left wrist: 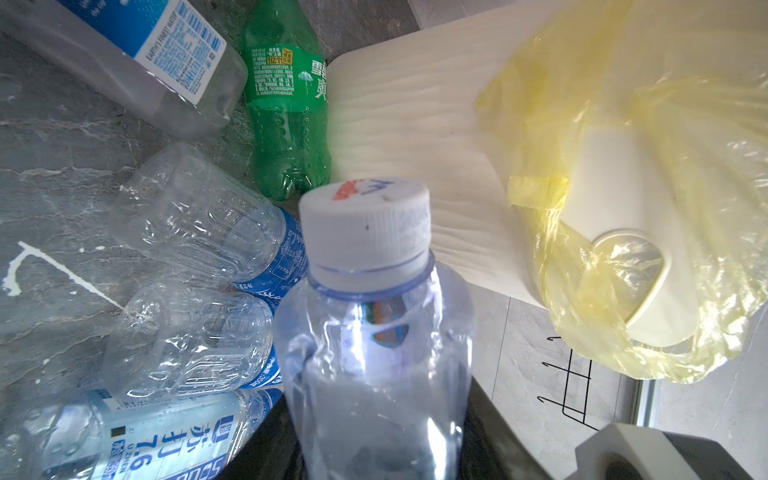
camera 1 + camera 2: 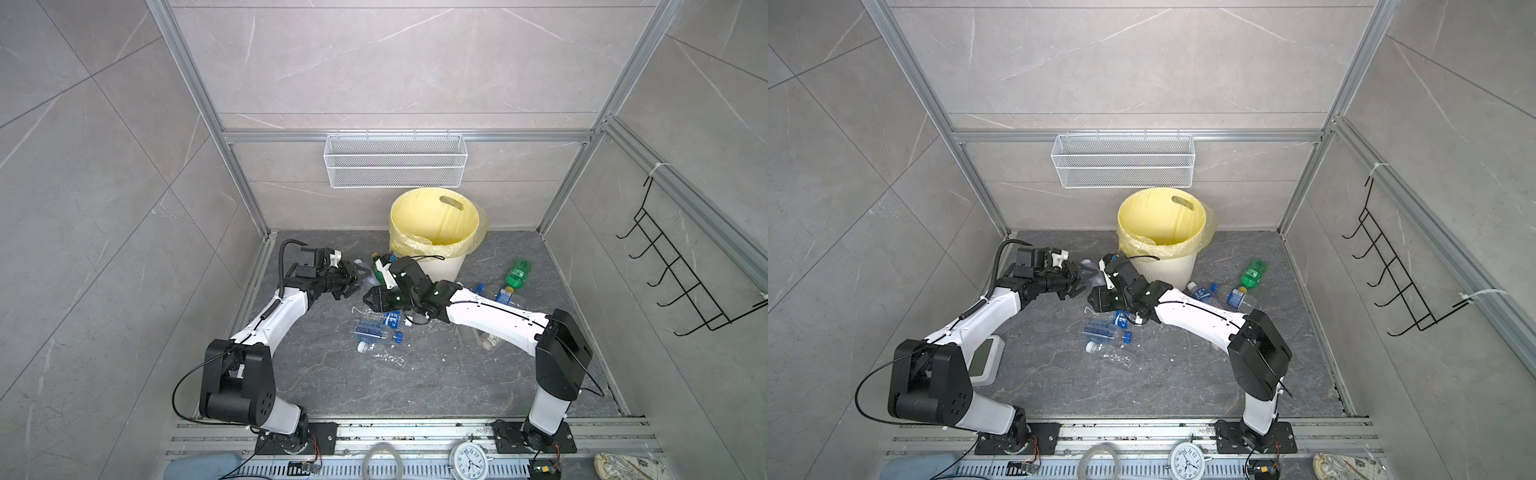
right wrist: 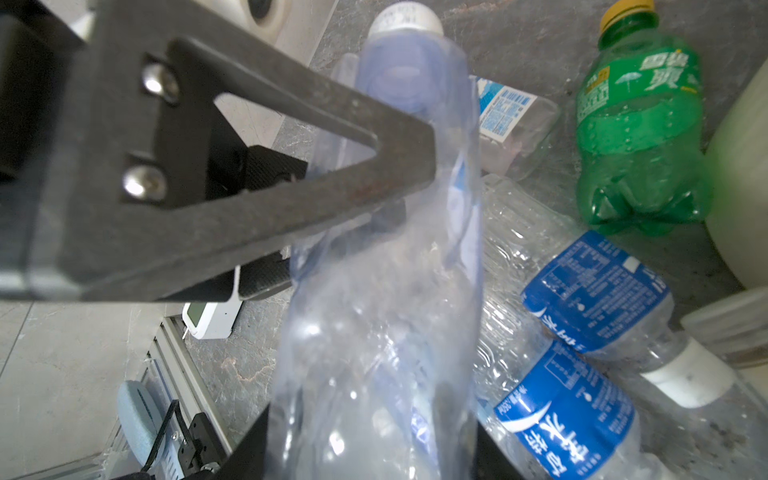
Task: Throw the plastic bottles in the bin
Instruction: 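Close the right gripper on the white-capped bottle while the left gripper releases it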
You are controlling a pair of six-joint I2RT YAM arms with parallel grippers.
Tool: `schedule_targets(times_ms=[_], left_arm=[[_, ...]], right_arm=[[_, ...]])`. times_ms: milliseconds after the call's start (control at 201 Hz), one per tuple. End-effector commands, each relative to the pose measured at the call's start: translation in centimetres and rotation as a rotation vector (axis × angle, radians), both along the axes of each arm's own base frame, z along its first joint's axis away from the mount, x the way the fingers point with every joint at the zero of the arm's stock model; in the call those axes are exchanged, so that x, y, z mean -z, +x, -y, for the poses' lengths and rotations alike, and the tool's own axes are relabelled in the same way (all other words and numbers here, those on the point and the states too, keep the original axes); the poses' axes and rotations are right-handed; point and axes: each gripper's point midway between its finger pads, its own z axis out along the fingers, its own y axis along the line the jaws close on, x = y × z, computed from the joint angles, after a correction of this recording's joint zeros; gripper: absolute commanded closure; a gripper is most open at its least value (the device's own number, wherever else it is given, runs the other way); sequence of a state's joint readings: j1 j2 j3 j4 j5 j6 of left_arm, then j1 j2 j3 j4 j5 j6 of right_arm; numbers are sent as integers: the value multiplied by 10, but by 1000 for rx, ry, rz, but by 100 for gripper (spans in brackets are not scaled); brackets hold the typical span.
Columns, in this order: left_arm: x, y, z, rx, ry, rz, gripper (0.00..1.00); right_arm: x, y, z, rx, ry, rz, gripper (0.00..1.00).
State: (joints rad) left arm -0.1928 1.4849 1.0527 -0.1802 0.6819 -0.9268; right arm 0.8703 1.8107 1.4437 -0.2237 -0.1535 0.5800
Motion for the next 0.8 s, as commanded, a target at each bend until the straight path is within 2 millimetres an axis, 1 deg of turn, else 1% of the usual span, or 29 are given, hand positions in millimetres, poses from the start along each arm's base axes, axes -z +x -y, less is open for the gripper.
schedule_targets(times_ms=[0,174,274,413,573,797], left_arm=[[-29,-3,3,26,-1,87,41],[-33,-3,2,22,3,93,26],[-33,-4,2,22,4,92,21],[-34,-5,1,19,11,92,1],[-40,-6,-2,14,31,111,0],[-45,-6,-8,2,68,131,0]], right_arm=[[-10,2,2,18,-16,25,53],[-16,1,12,40,-39,42,61],[-17,1,16,50,-43,47,62],[-14,1,18,53,-63,54,62],[-17,2,21,60,-75,67,63],[-24,6,34,97,-137,94,65]])
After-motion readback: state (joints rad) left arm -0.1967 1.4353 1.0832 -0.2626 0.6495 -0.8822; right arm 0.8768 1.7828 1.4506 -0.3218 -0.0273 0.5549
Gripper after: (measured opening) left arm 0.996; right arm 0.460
